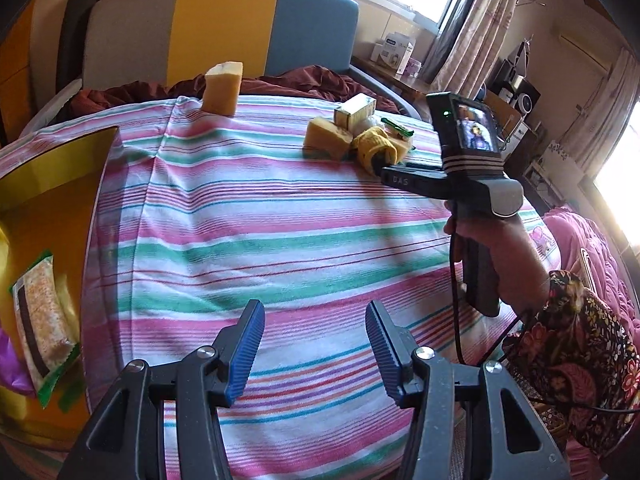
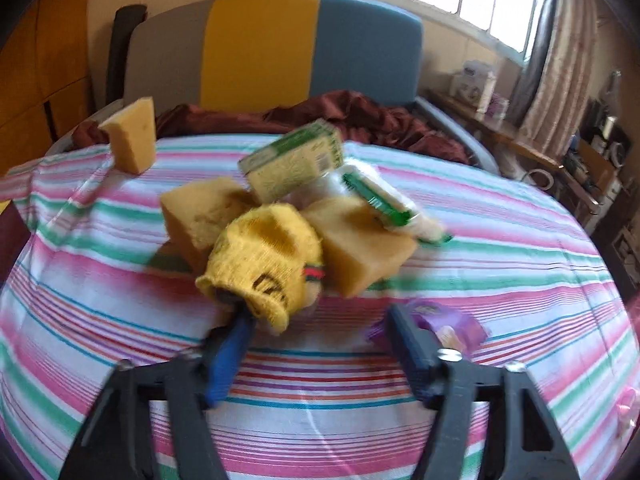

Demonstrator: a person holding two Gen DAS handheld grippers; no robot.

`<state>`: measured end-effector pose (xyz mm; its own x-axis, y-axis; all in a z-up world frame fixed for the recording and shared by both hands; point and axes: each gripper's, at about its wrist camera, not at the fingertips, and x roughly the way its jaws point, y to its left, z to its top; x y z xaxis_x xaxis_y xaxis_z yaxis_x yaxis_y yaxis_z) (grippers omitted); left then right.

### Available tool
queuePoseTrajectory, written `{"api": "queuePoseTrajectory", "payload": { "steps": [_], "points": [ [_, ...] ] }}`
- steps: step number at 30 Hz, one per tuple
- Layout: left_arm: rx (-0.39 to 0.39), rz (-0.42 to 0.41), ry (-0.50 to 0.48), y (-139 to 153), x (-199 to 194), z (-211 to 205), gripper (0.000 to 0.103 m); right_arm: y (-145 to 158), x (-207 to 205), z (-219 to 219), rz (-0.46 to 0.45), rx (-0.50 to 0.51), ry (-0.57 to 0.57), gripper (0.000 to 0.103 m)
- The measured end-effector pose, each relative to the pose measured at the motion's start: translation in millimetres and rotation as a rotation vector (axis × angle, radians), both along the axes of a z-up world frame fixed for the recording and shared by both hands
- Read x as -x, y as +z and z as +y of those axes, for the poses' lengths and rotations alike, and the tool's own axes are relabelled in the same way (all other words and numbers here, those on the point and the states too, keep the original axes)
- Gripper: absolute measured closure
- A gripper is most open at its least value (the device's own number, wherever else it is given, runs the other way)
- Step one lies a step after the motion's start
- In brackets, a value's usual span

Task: Organize objects
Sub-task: 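Move the right tool to the yellow knit sock and grasp it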

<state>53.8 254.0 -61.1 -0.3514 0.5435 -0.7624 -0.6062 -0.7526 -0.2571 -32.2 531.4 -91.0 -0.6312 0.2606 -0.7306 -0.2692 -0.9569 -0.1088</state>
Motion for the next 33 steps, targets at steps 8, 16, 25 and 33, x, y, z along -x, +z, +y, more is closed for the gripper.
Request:
{"api": "queuePoseTrajectory", "payload": {
  "steps": [8, 16, 25, 33],
  "points": [
    [-0.004, 0.002, 0.001, 1, 12, 21, 0.05, -5, -5, 7, 0.015, 0.077, -0.001, 0.064],
    [0.001, -0.002, 0.016, -3, 19, 27, 0.05, 19, -38, 11, 0.182, 0.145, -0.006, 0.012],
    [0.012, 0.001, 0.024, -4, 18, 24, 0.05, 3, 12, -3, 0.06, 0.162, 0.058, 0.043],
    [0.009, -0.01, 0.046, -5, 30, 31, 0.05, -2, 7, -3, 0.066, 0.137, 0.023, 0.062]
  ]
}}
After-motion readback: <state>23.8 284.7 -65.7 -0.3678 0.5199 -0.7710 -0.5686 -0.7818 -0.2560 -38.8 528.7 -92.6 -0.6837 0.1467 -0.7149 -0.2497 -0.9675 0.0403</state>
